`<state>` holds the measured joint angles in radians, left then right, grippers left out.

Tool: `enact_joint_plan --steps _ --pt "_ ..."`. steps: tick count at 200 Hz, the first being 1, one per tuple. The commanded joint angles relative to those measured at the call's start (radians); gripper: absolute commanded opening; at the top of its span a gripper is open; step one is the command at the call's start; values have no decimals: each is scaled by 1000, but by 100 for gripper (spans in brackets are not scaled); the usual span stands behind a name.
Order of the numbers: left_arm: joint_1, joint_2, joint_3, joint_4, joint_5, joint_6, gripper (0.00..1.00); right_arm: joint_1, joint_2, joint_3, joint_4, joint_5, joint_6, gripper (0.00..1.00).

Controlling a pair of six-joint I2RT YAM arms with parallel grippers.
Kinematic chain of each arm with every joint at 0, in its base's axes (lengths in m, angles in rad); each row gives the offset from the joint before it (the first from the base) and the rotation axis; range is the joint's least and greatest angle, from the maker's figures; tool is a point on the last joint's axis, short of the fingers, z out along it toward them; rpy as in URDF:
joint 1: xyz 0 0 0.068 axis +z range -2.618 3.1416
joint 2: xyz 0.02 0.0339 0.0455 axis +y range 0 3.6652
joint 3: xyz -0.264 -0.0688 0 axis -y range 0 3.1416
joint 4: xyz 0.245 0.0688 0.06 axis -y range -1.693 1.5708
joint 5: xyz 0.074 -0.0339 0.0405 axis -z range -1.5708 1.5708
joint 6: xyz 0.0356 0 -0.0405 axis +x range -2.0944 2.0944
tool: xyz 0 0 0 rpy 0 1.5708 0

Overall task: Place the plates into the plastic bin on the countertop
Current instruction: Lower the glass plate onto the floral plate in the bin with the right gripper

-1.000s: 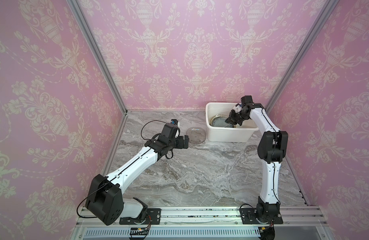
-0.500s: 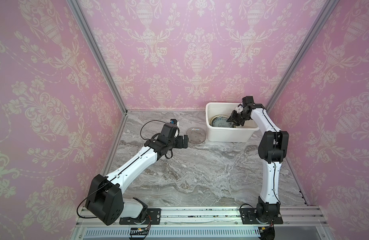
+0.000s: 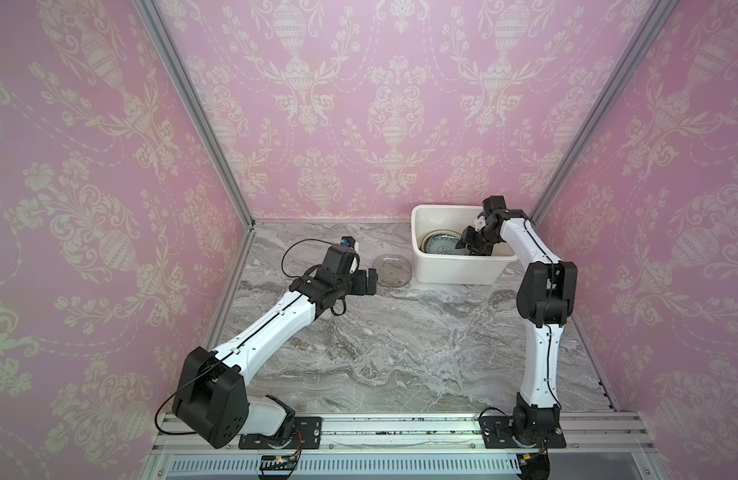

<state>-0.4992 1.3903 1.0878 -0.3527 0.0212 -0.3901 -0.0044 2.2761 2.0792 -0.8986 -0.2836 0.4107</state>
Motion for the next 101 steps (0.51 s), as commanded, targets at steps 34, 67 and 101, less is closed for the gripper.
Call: enact_joint_plan --steps 34,67,101 --pt "7 -7 23 -19 -3 4 99 30 -74 -11 -19 81 -42 61" --pt "8 -4 35 -25 -2 0 99 41 -91 -8 -23 78 -56 67" --pt "7 -17 45 -35 -13 -11 99 58 -142 -15 -33 140 -86 71"
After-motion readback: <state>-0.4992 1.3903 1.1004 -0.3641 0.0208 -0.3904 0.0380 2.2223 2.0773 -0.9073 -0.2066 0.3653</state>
